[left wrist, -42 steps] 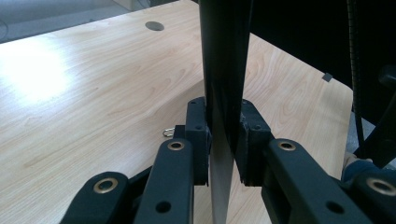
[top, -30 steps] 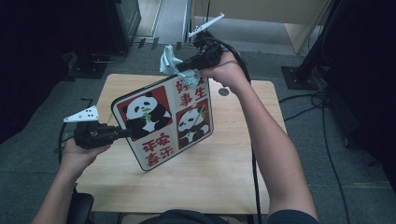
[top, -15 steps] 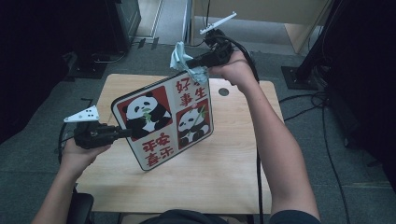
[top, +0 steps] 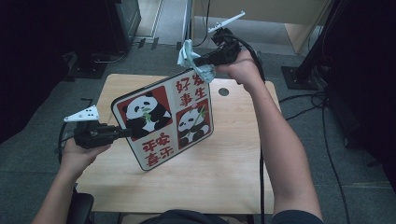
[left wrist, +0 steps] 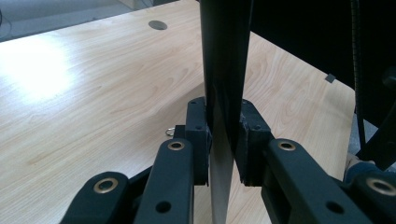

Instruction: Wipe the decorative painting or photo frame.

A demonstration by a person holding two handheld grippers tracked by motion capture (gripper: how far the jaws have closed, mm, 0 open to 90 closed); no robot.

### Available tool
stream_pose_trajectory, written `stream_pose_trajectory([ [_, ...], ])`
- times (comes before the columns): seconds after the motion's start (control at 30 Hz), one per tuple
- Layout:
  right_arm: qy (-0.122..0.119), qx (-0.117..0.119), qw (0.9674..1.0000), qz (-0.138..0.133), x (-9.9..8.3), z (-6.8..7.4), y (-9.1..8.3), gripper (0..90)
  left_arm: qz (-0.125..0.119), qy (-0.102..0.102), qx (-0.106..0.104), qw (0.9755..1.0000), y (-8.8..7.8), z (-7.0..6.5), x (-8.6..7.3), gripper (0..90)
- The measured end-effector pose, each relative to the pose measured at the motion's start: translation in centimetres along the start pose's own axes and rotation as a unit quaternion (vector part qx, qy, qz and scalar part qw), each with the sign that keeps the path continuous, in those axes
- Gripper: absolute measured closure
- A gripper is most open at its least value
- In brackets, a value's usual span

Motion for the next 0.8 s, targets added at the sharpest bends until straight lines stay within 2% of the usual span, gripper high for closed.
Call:
stream_pose_trajectory([
  [0.1,0.001,0.004,1.0,-0.001,-0.1,-0.3,-0.1,81.0,0.0,-0.001,0.0,1.0,0.0,0.0,0.0,77.9],
  [0.37,0.008,-0.016,0.9998,0.0,-0.5,-1.3,-0.9,81.0,0.0,-0.001,0.002,1.0,0.0,0.1,0.0,77.9],
  [0.5,0.015,-0.026,0.9995,-0.004,-1.3,-1.9,-1.3,81.0,-0.001,-0.002,0.003,1.0,0.0,0.2,0.0,77.9],
  [0.67,0.023,-0.038,0.999,0.006,-2.4,-2.7,-1.6,81.1,0.0,-0.003,0.003,1.0,0.0,0.1,0.0,78.0],
  [0.8,0.024,-0.034,0.9991,-0.011,-3.0,-2.7,-1.7,81.2,0.001,-0.005,0.003,1.0,0.0,0.1,0.0,78.1],
])
Point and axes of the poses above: each handheld gripper's, and its own axes: y roughly forward along the jaws, x roughly out of its top, z roughly to its left, the point moved 6 cm from there along y, roughly forward along the jaws, and after that the axes turned 2 degrees about -y, right-handed, at the moved point
